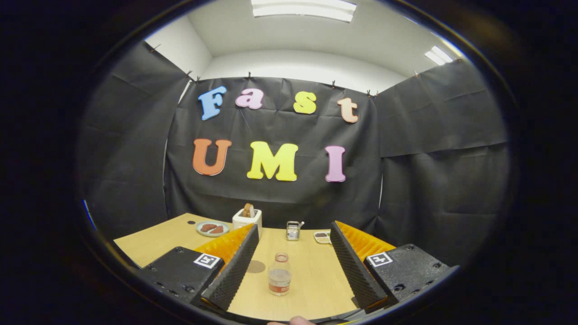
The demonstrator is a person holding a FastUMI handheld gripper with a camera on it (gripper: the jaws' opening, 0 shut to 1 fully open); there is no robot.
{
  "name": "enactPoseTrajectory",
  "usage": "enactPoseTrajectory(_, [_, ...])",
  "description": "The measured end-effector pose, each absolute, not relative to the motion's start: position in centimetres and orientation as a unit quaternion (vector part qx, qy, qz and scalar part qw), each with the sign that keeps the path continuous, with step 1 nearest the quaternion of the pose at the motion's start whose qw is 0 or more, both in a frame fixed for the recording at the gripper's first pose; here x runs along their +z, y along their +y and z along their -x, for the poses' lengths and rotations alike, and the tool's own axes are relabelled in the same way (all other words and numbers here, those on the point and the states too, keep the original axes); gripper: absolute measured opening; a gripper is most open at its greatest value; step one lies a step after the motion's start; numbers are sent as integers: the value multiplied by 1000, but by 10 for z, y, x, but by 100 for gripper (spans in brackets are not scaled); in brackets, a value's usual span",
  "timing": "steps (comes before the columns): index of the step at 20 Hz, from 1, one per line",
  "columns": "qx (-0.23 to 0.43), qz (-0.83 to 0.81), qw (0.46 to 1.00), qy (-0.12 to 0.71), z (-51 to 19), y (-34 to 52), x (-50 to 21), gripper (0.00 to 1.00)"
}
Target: Take the bottle from table, then pour the juice into the cup, finally place the bottle on the coaster
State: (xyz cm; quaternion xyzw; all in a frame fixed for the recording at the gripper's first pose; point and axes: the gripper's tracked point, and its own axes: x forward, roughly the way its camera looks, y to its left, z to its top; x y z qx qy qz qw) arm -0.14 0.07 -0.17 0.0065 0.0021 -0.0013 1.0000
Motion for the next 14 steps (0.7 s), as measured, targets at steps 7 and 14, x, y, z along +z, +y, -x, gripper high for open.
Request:
enactPoseTrajectory(7, [-5,-10,1000,3,2,-2,0,100])
enactPoseTrajectory(14, [-3,-8,1000,9,2,-1,-5,100])
